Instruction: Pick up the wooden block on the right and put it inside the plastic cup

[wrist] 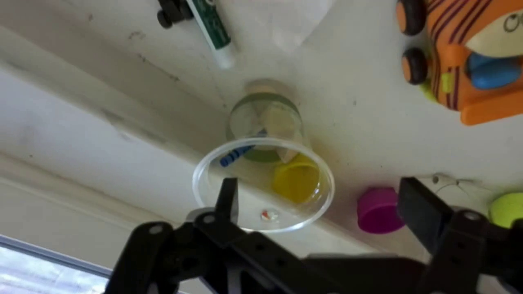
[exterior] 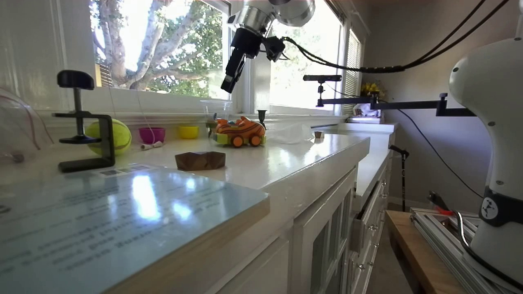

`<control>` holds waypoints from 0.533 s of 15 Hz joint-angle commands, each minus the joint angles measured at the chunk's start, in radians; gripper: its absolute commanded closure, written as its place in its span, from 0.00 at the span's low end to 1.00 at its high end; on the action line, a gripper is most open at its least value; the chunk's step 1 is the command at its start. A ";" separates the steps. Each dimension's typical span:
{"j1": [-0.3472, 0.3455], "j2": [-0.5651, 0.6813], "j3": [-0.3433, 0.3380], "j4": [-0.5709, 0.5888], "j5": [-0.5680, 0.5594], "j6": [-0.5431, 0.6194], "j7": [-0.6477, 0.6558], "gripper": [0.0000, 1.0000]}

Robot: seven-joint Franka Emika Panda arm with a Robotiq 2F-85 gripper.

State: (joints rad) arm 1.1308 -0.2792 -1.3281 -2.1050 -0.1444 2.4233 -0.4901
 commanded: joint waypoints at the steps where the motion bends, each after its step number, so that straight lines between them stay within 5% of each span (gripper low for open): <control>1: -0.134 0.180 0.100 0.018 0.013 0.027 0.030 0.00; 2: -0.181 0.215 0.143 0.010 0.014 0.065 0.031 0.00; 3: -0.130 0.198 0.100 0.006 -0.070 0.104 0.092 0.00; 6: -0.147 0.303 0.106 0.002 -0.100 0.217 0.226 0.00; 7: -0.325 0.352 0.280 -0.001 -0.048 0.226 0.263 0.00; 8: -0.364 0.361 0.320 0.015 -0.059 0.205 0.326 0.00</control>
State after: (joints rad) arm 0.9601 -0.0182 -1.1858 -2.1094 -0.2036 2.6057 -0.3089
